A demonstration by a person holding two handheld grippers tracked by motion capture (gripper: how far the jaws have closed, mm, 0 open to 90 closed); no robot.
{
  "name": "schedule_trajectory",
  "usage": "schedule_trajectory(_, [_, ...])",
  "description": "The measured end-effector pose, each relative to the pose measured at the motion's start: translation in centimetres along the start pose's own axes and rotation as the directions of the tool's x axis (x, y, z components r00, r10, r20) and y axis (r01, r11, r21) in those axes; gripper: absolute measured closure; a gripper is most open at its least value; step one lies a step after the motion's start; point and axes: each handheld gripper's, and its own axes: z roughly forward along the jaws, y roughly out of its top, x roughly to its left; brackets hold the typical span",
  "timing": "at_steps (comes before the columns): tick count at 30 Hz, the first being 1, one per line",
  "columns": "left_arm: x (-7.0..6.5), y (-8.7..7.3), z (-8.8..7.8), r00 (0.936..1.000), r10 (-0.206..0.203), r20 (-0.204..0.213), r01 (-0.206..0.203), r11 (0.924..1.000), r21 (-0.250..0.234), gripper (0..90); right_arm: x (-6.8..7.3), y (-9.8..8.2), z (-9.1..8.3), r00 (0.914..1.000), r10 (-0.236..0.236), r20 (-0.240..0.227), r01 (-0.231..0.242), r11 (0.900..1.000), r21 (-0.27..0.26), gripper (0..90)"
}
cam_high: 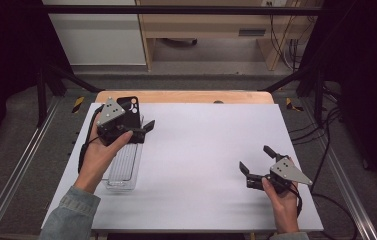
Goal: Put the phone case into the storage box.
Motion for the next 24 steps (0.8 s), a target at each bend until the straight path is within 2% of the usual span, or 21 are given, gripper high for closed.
schedule_trajectory(10, [-1.3, 0.4, -0.2, 0.9998, -0.001, 0.021, 0.002, 0.9989, -0.047, 2.7, -0.1, 0.0, -0.1, 1.0000, 0.005, 0.000, -0.005, 1.000, -0.001, 3.2])
schedule_trajectory(24, [-3.0, 0.8, -0.6, 0.9986, 0.005, 0.052, -0.001, 0.9960, -0.090, 2.6, -0.1, 0.1, -0.2, 0.9999, 0.011, -0.004, -0.011, 1.000, -0.004, 3.2])
